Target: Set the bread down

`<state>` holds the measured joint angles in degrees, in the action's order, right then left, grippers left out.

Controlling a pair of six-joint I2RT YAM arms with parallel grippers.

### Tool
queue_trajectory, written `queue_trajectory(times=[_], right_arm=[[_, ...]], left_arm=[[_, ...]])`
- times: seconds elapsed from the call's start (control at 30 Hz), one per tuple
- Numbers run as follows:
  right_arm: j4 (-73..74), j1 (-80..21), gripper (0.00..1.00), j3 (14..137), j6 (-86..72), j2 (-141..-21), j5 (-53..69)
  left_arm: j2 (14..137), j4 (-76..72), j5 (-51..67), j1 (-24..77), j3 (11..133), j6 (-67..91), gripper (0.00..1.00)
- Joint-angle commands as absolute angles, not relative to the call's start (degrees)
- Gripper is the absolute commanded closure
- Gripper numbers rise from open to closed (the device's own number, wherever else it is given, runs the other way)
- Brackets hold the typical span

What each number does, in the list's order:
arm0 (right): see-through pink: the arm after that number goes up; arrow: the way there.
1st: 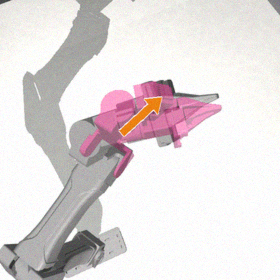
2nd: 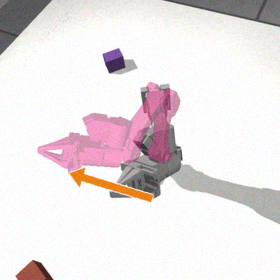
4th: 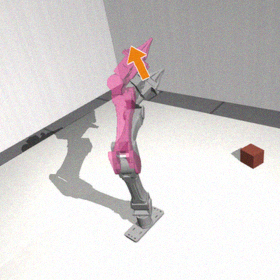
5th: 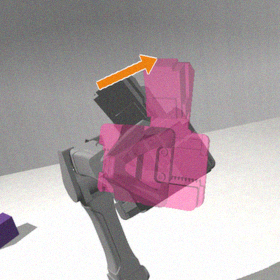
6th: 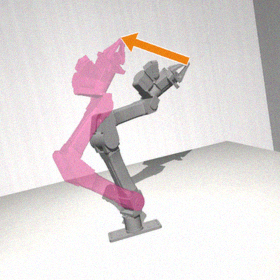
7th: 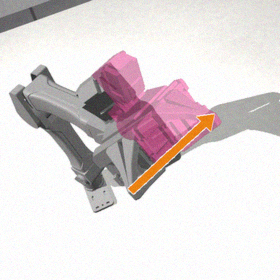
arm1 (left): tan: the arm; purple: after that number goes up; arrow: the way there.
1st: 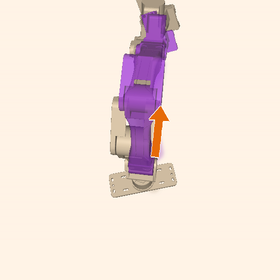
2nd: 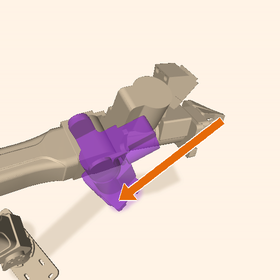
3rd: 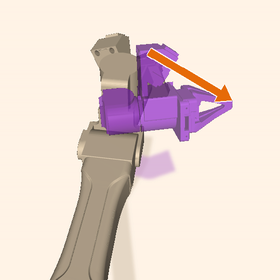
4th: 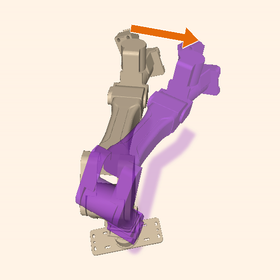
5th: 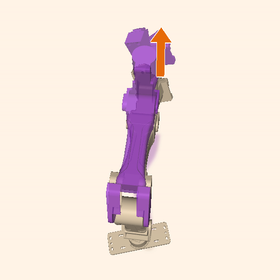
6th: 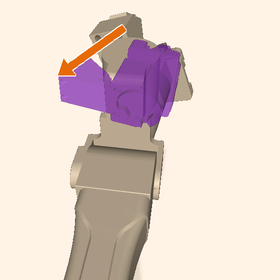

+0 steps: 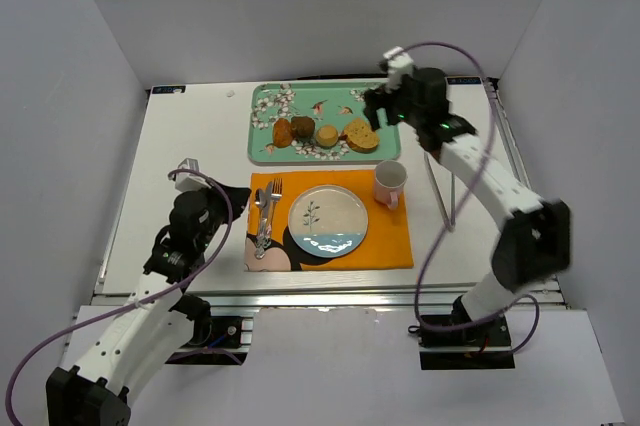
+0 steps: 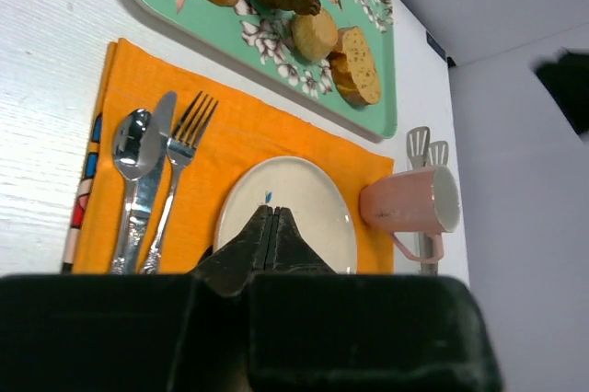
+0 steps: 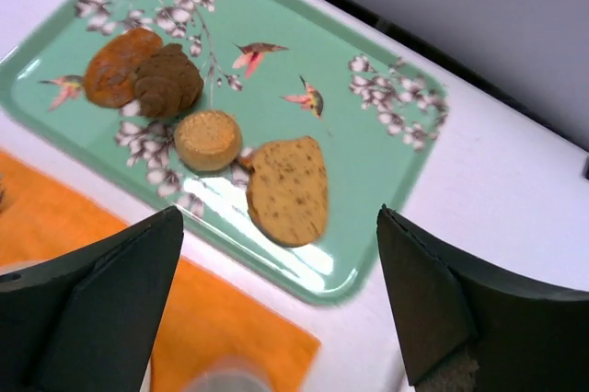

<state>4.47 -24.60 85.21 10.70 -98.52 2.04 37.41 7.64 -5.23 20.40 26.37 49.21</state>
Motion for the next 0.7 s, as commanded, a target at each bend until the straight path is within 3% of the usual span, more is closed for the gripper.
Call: queue_trajectory(times=[0.0, 0.07, 0.1, 0.17, 0.2, 0.23, 0.27, 0.33, 0.4, 0.43, 0.47, 0.5, 0.67], right_arm=[[2.4, -17.6, 0.11, 70.2, 13.3, -83.2, 16.3], [6.8, -9.5, 0.12, 65.6, 23.8, -78.1, 27.8], [8.0, -7.2, 0.15, 63.8, 23.9, -75.2, 29.9], [12.8, -0.8, 0.43, 61.7, 24.3, -74.4, 35.6], [18.2, 1.6, 0.79, 61.4, 24.6, -74.6, 36.1], [20.4, 3.1, 0.93, 60.8, 25.6, -74.8, 36.1], [22.1, 5.7, 0.98, 59.0, 27.1, -74.8, 35.5], [23.7, 7.0, 0.79, 56.6, 27.3, -74.6, 30.2], [22.2, 7.1, 0.49, 53.2, 24.4, -74.8, 23.5], [21.5, 7.0, 0.26, 52.7, 23.6, -75.1, 19.3], [20.8, 6.9, 0.15, 52.1, 22.7, -75.7, 17.3], [20.0, 6.9, 0.11, 51.2, 20.7, -76.8, 13.9], [17.6, 4.0, 0.11, 51.5, 16.4, -83.3, 4.8]], left_arm=[[38.9, 4.1, -4.1, 20.4, 27.9, 48.3, 0.98], [39.5, 3.3, -3.7, 20.4, 27.7, 48.0, 0.88], [39.8, 2.9, -3.5, 20.4, 27.6, 47.9, 0.65], [41.2, 1.8, -2.5, 20.3, 27.5, 47.3, 0.43], [41.9, 1.1, -2.1, 20.3, 27.6, 46.9, 0.32], [42.6, 1.1, -1.7, 20.3, 27.8, 46.1, 0.29], [44.5, 1.0, -0.7, 20.3, 28.1, 45.5, 0.28], [46.1, 1.1, -0.1, 20.3, 29.3, 44.0, 0.27], [47.9, 0.4, 2.4, 20.3, 29.7, 43.4, 0.29], [48.1, 0.4, 2.7, 20.3, 29.5, 43.2, 0.30], [48.3, -1.4, 3.1, 20.3, 29.4, 43.2, 0.31], [48.3, -1.9, 3.3, 20.3, 29.1, 43.2, 0.31], [47.5, -2.1, 4.0, 20.3, 27.5, 43.9, 0.31]])
